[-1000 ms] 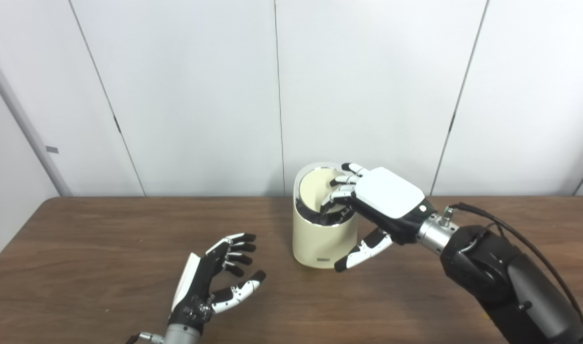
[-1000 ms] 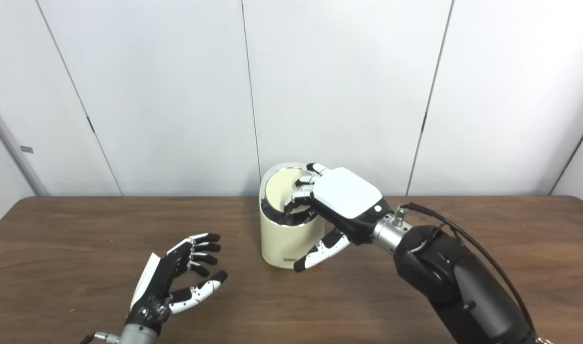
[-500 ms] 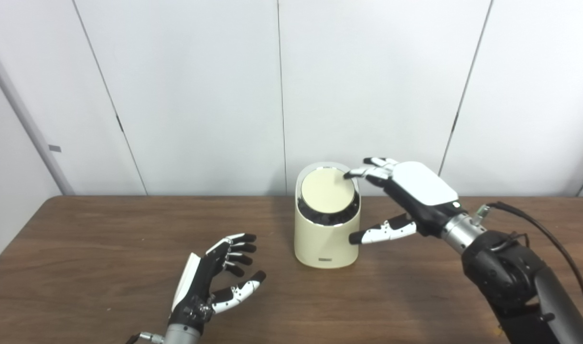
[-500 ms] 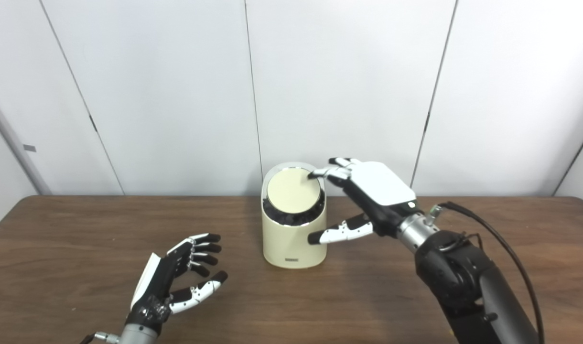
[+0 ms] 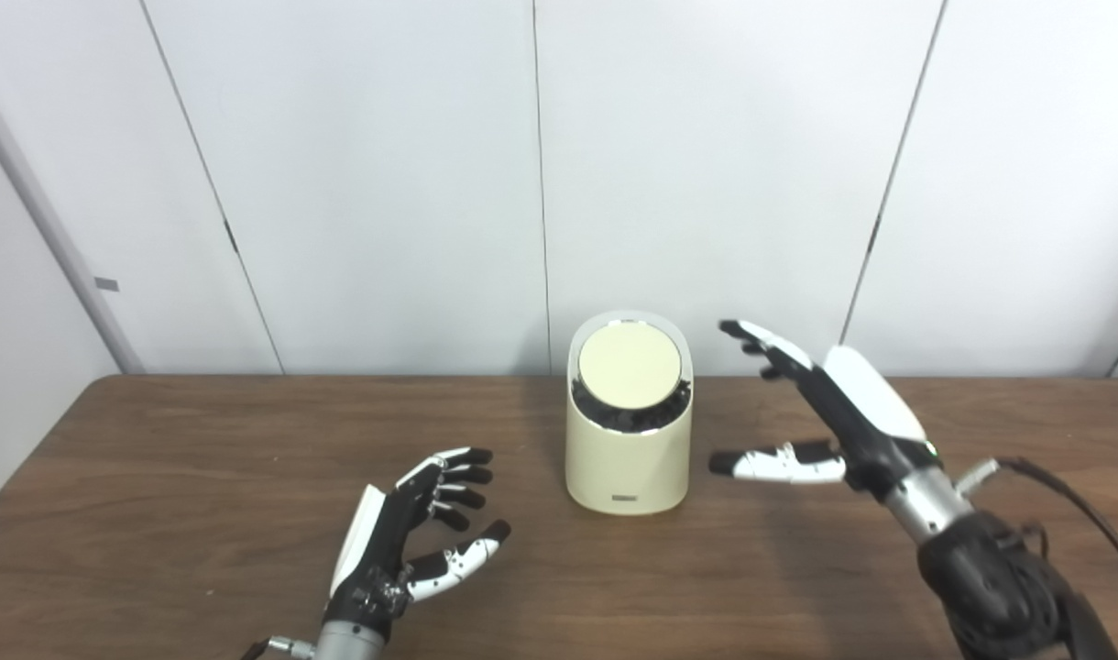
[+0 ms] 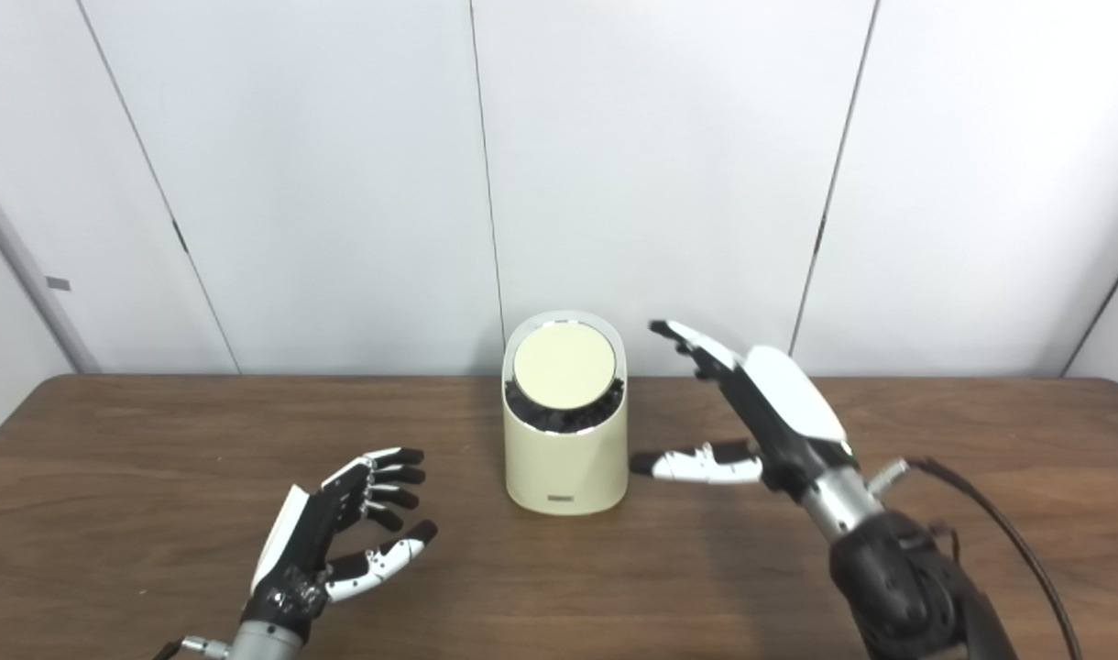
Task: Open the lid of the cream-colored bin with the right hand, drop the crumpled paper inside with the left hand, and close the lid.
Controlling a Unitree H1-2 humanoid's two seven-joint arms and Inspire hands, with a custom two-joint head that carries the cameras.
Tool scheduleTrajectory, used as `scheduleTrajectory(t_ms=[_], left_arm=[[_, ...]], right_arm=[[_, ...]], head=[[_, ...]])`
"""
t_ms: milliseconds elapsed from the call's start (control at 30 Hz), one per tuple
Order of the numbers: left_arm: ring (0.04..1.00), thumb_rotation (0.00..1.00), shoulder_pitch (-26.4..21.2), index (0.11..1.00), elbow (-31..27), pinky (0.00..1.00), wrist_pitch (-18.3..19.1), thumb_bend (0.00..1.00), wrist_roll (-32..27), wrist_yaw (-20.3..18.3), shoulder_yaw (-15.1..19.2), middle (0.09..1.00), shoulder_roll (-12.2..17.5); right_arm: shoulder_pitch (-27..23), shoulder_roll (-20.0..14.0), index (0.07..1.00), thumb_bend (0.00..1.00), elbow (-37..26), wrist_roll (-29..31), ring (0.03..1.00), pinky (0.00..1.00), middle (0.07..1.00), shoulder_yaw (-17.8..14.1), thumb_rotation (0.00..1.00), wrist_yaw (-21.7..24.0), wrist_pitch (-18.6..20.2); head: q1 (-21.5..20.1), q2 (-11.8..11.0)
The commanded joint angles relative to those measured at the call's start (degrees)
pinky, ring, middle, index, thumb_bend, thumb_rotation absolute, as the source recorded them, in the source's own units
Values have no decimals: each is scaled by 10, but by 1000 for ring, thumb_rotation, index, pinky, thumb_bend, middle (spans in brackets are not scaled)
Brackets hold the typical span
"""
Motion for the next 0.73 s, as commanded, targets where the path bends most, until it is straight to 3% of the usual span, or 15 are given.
scheduleTrajectory(t_ms=[0,200,400,700], left_arm=[[644,90,-15,764,-20,549,-14,548,-5,3,2,718,3],[641,69,-20,763,-17,550,-19,552,-6,4,3,712,4],[650,16,-26,767,-13,540,-27,548,-17,0,6,726,10],[664,19,-30,784,-2,551,-53,653,-44,-9,13,747,28]], right_arm=[[-2,2,930,750,-10,23,837,705,905,-11,528,-21,-20],[49,25,940,832,0,109,874,725,936,-32,441,-22,-16],[83,41,963,818,-12,104,900,803,968,-24,469,-27,3],[97,65,963,816,-22,96,862,646,962,-10,424,-35,13]], head=[[0,0],[-4,-1],[-19,-3],[-42,-6]])
